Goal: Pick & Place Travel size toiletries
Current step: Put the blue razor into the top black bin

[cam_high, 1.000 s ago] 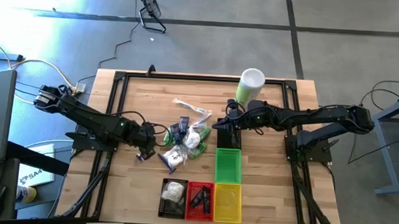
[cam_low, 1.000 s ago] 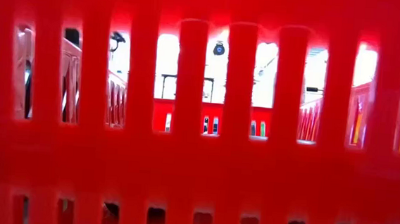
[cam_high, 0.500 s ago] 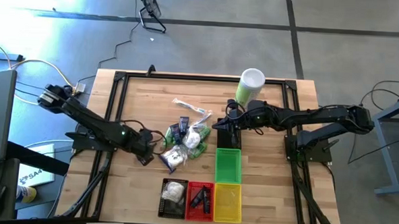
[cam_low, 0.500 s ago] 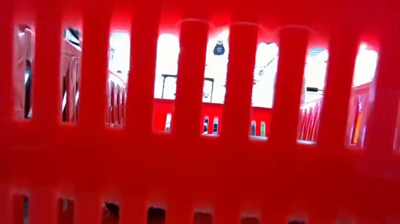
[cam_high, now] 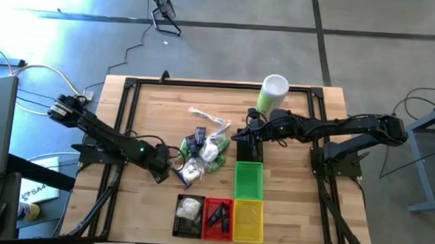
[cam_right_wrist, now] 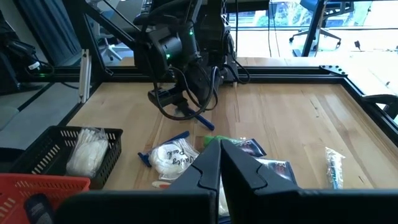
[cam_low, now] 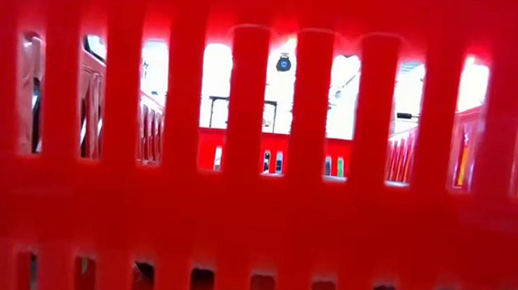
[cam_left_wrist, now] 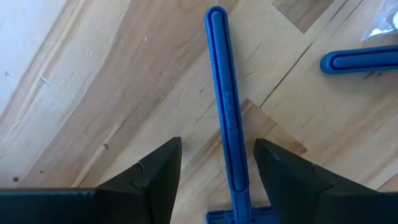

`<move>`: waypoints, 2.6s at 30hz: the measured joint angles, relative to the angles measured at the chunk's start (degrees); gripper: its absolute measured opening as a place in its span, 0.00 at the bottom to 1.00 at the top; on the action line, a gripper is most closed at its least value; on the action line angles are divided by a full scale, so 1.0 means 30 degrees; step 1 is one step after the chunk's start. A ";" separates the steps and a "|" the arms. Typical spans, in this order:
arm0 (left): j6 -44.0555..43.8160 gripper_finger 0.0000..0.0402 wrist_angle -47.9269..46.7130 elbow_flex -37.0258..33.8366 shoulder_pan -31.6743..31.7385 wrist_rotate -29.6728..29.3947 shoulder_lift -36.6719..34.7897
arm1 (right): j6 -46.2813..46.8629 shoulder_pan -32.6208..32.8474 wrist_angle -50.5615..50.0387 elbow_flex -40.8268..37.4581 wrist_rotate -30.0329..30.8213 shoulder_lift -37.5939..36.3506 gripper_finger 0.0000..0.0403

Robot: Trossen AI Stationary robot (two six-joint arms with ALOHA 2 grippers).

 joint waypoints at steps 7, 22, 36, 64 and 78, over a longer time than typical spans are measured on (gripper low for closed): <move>0.0042 0.45 0.0129 -0.0007 0.0000 0.0200 0.0015 | -0.0007 0.0004 0.0000 0.0000 0.0007 0.0000 0.01; 0.0176 0.20 0.0326 -0.0007 0.0000 0.0284 0.0036 | -0.0029 0.0004 -0.0007 0.0000 0.0007 0.0000 0.01; 0.0200 0.11 0.0221 -0.0029 0.0000 0.0494 0.0044 | -0.0034 0.0000 -0.0007 0.0000 0.0007 0.0000 0.01; 0.1809 0.10 0.0570 -0.0103 0.0044 -0.2926 -0.5713 | -0.1172 -0.0667 -0.0219 0.0000 -0.0003 0.0000 0.01; 0.6830 0.10 0.5843 -0.0044 0.0051 -0.6847 -0.9458 | -0.1648 -0.2932 -0.0240 0.0000 -0.0066 0.0000 0.01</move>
